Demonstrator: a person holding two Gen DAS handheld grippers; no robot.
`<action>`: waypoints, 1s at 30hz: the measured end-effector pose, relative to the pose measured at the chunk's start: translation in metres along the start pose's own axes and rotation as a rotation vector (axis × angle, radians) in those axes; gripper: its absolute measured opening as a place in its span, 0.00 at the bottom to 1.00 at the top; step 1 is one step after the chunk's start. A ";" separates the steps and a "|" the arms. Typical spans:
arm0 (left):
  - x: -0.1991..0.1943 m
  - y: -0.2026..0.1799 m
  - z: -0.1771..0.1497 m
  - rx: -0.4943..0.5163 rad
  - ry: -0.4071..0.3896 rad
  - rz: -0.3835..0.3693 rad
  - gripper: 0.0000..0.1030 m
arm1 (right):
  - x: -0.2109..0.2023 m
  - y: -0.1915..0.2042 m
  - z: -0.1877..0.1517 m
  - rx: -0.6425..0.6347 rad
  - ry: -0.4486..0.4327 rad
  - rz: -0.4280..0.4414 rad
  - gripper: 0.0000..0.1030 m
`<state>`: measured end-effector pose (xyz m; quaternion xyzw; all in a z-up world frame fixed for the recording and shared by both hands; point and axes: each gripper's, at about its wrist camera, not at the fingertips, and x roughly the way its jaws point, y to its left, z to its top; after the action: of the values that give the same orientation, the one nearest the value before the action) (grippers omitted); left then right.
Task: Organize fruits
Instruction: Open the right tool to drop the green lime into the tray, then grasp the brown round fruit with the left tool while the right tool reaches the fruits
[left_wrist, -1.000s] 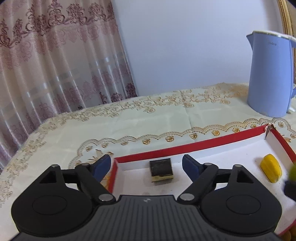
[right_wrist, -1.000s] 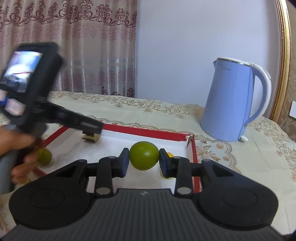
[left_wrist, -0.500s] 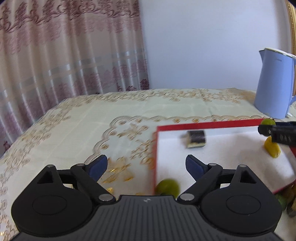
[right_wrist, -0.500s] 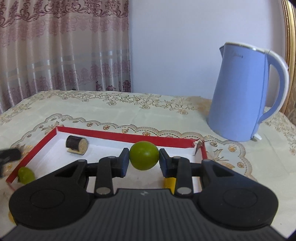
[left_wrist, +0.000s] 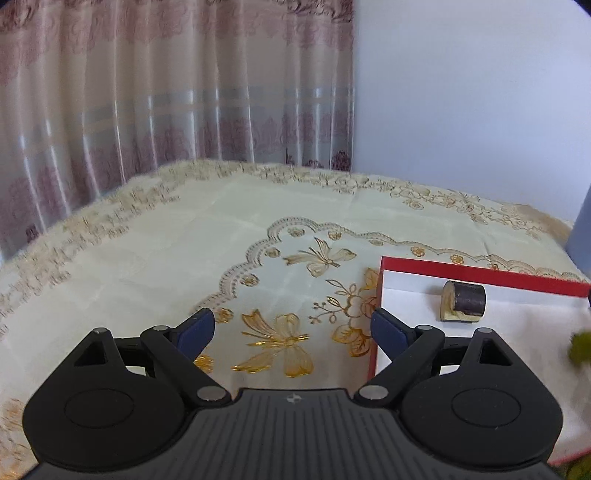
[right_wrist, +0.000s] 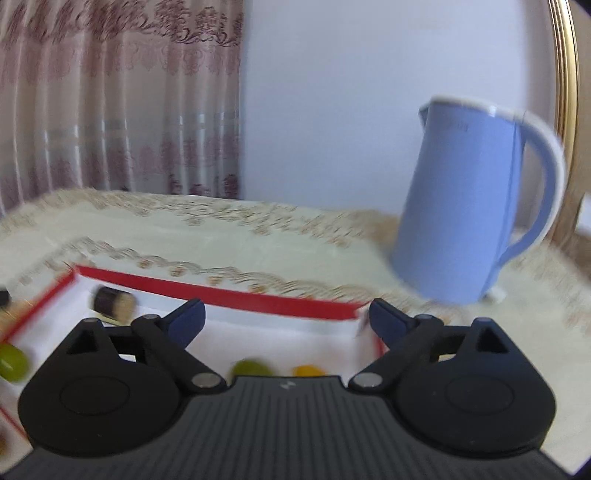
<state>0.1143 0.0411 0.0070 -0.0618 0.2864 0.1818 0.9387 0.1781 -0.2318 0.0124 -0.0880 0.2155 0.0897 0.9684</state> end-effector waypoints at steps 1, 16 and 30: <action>0.003 0.000 0.000 -0.020 0.004 -0.009 0.89 | 0.003 0.004 -0.004 -0.046 0.000 -0.021 0.92; -0.020 -0.005 -0.010 0.154 -0.068 0.013 0.90 | -0.040 0.012 -0.010 -0.125 -0.076 -0.184 0.94; -0.110 -0.027 -0.098 0.454 -0.085 -0.178 0.97 | -0.183 0.004 -0.059 0.117 -0.185 -0.042 0.98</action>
<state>-0.0108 -0.0390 -0.0127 0.1336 0.2735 0.0319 0.9520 -0.0100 -0.2652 0.0383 -0.0270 0.1281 0.0644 0.9893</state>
